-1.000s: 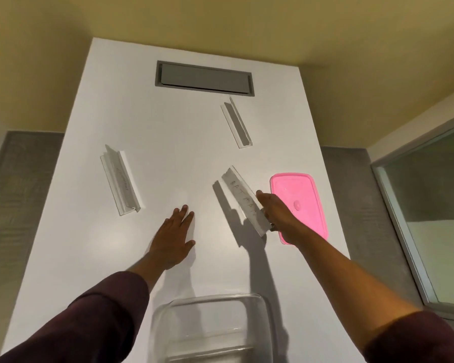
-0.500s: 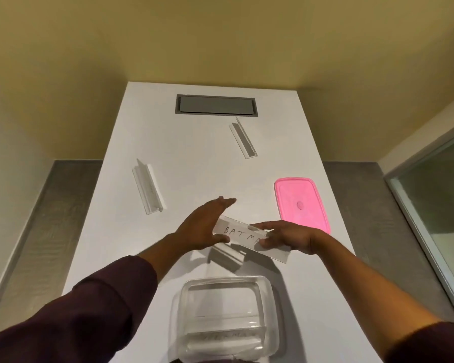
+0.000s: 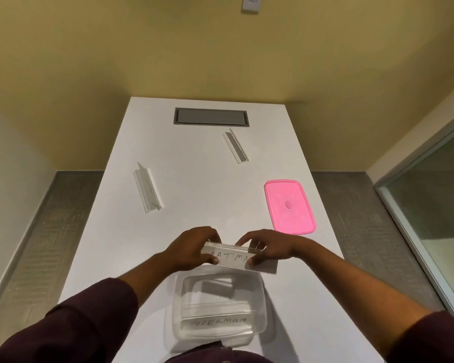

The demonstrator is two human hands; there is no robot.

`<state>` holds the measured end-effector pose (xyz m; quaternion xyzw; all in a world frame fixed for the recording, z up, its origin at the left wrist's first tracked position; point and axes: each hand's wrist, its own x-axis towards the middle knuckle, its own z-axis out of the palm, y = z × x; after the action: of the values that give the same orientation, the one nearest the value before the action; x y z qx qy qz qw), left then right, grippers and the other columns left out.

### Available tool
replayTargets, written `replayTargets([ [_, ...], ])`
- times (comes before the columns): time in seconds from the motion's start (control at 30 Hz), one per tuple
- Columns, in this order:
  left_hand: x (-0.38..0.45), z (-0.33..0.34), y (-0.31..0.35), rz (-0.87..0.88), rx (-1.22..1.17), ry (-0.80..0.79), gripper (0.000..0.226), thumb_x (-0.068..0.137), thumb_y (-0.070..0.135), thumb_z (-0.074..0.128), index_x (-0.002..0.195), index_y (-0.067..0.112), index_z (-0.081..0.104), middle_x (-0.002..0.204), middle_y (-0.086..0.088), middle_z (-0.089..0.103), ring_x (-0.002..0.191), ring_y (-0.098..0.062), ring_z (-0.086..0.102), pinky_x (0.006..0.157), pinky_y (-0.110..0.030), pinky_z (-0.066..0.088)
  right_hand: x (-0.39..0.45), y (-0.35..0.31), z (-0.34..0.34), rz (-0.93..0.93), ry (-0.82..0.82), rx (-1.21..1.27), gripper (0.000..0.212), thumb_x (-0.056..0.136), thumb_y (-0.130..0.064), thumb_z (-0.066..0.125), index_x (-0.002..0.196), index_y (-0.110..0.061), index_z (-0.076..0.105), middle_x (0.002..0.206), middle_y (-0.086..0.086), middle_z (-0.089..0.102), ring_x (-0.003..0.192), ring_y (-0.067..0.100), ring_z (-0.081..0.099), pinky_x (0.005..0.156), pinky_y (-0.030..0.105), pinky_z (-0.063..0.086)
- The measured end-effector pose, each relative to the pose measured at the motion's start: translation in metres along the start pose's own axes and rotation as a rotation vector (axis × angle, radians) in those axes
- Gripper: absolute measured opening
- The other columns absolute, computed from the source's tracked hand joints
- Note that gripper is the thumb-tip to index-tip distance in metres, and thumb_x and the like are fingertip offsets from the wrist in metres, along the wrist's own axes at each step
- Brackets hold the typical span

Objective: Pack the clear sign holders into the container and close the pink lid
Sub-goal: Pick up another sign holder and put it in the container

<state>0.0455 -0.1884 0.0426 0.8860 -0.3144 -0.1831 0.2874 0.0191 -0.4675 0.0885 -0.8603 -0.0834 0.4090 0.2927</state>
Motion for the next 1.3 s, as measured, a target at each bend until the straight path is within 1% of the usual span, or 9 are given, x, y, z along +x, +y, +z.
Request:
replayTargets([
  [0.07,-0.015,0.008,0.000,-0.040,0.014,0.023,0.038,0.072,0.055,0.073,0.100,0.035,0.056,0.099,0.017,0.064,0.088,-0.006,0.057,0.077,-0.029,0.048,0.001,-0.004,0.018,-0.044,0.099,-0.152,0.061,0.074,-0.046,0.084,0.129,-0.040,0.059,0.113,-0.005,0.067,0.103,0.012,0.060,0.086,0.028,0.048],
  [0.13,-0.030,0.014,0.000,-0.081,0.021,0.042,0.038,0.073,0.056,0.071,0.099,0.035,0.054,0.097,0.017,0.063,0.086,-0.006,0.057,0.075,-0.030,0.048,0.002,-0.007,0.038,-0.081,0.191,-0.258,0.065,0.070,-0.051,0.084,0.128,-0.036,0.058,0.115,-0.006,0.067,0.104,0.013,0.059,0.085,0.030,0.047],
  [0.27,-0.056,0.028,-0.002,-0.130,0.077,0.024,0.042,0.071,0.063,0.067,0.101,0.036,0.053,0.100,0.017,0.063,0.088,-0.007,0.059,0.074,-0.029,0.047,0.004,-0.007,0.070,-0.113,0.266,-0.363,0.066,0.070,-0.056,0.079,0.129,-0.033,0.059,0.121,-0.008,0.067,0.109,0.017,0.060,0.088,0.033,0.046],
  [0.4,-0.074,0.046,0.000,-0.135,0.182,-0.059,0.046,0.074,0.064,0.065,0.109,0.036,0.053,0.110,0.016,0.064,0.098,-0.010,0.061,0.080,-0.028,0.046,0.004,-0.001,0.103,-0.092,0.244,-0.438,0.072,0.072,-0.057,0.077,0.136,-0.033,0.055,0.134,-0.008,0.064,0.119,0.019,0.058,0.098,0.036,0.045],
  [0.53,-0.082,0.065,0.004,-0.114,0.308,-0.153,0.045,0.081,0.057,0.065,0.115,0.031,0.052,0.118,0.009,0.064,0.105,-0.018,0.062,0.083,-0.034,0.046,0.006,0.005,0.128,-0.057,0.211,-0.464,0.071,0.072,-0.053,0.081,0.135,-0.035,0.054,0.134,-0.006,0.064,0.121,0.021,0.058,0.099,0.038,0.045],
  [0.83,-0.088,0.094,0.006,-0.124,0.460,-0.306,0.041,0.084,0.044,0.069,0.110,0.017,0.052,0.112,-0.006,0.065,0.095,-0.032,0.065,0.078,-0.042,0.048,0.016,0.010,0.174,0.002,0.160,-0.452,0.070,0.076,-0.041,0.084,0.134,-0.027,0.049,0.127,0.001,0.064,0.117,0.025,0.059,0.094,0.038,0.046],
  [1.03,-0.087,0.104,0.005,-0.157,0.494,-0.335,0.041,0.083,0.040,0.073,0.107,0.014,0.054,0.108,-0.011,0.067,0.093,-0.035,0.066,0.075,-0.042,0.048,0.025,0.011,0.190,0.033,0.190,-0.500,0.069,0.075,-0.038,0.084,0.133,-0.028,0.048,0.126,0.002,0.064,0.114,0.027,0.059,0.091,0.041,0.050],
  [1.17,-0.088,0.111,0.003,-0.166,0.506,-0.337,0.039,0.082,0.037,0.075,0.106,0.013,0.054,0.105,-0.011,0.067,0.090,-0.035,0.067,0.069,-0.040,0.043,0.029,0.012,0.196,0.044,0.201,-0.519,0.065,0.077,-0.034,0.082,0.133,-0.028,0.050,0.128,0.002,0.064,0.116,0.026,0.057,0.092,0.041,0.051],
  [1.3,-0.093,0.114,0.000,-0.183,0.487,-0.335,0.036,0.083,0.032,0.074,0.106,0.014,0.055,0.106,-0.010,0.066,0.089,-0.035,0.067,0.074,-0.042,0.049,0.030,0.012,0.194,0.033,0.207,-0.530,0.055,0.083,-0.028,0.074,0.133,-0.027,0.052,0.129,0.001,0.063,0.117,0.026,0.057,0.090,0.040,0.051],
])
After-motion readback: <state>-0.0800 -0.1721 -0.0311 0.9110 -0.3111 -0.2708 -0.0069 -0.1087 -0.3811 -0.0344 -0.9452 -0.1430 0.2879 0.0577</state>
